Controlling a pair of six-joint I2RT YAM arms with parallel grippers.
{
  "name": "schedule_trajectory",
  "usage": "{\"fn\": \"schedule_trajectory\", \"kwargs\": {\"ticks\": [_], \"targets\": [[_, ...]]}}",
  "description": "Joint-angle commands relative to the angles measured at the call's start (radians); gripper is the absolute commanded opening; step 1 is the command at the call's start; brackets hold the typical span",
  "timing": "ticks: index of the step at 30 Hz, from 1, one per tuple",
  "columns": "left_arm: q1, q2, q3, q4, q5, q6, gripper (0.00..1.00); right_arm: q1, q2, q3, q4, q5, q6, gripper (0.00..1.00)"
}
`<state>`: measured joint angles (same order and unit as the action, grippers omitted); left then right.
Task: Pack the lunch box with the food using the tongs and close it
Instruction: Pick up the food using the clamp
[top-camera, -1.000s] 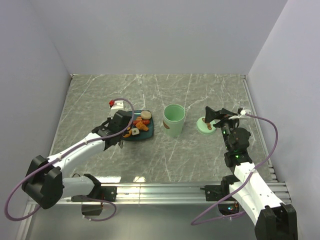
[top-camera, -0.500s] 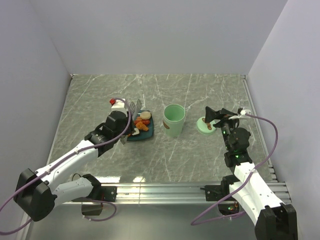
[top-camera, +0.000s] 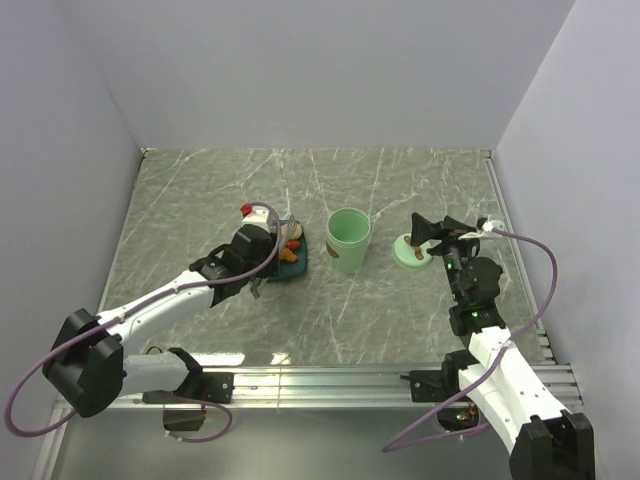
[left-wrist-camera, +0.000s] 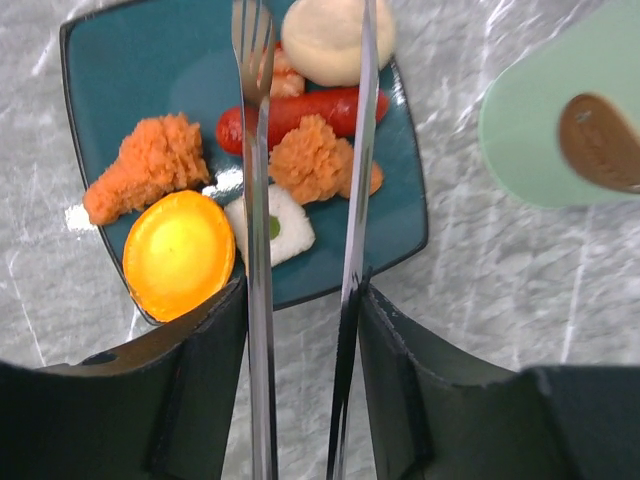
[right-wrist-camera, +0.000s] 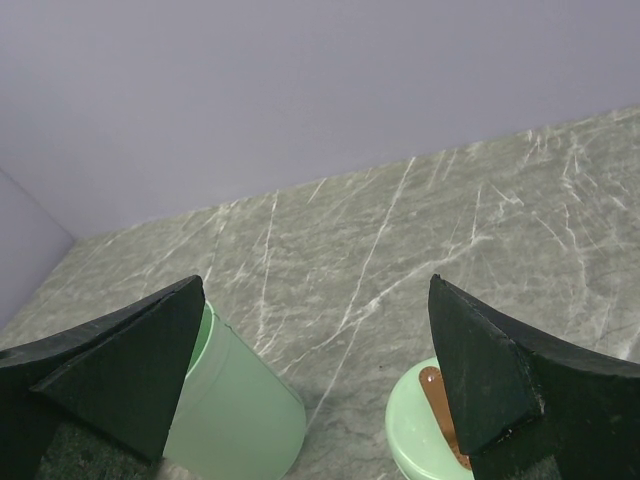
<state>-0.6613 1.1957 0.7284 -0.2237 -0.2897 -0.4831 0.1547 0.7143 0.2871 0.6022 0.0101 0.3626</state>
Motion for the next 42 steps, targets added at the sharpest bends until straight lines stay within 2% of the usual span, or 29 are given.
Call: {"fn": "schedule_trajectory", "kwargs": {"ticks": [1,12,18,21,25,30,42], "targets": [[-0.018,0.008,0.057,0.01,-0.035,0.009,0.53,0.006,-0.019,-0.006,0.002,-0.002,0.001,1.0],[-0.032,0.051,0.075,0.004,-0.043,0.02,0.56,0.005,-0.038,-0.014,0.002,-0.006,0.001,1.0],[-0.032,0.102,0.095,-0.012,-0.049,0.02,0.55,0.005,-0.047,-0.019,-0.001,-0.007,-0.002,1.0],[-0.032,0.114,0.101,0.0,-0.043,0.026,0.5,0.005,-0.049,-0.02,0.002,-0.007,-0.002,1.0],[-0.032,0.114,0.108,0.009,-0.055,0.031,0.37,0.003,-0.049,-0.02,0.001,-0.007,-0.001,1.0],[-0.032,0.09,0.106,0.015,-0.069,0.031,0.29,0.005,-0.056,-0.023,-0.002,-0.007,0.001,1.0],[-0.032,0.018,0.088,0.023,-0.12,0.021,0.25,0.005,-0.049,-0.02,-0.005,-0.007,0.001,1.0]]}}
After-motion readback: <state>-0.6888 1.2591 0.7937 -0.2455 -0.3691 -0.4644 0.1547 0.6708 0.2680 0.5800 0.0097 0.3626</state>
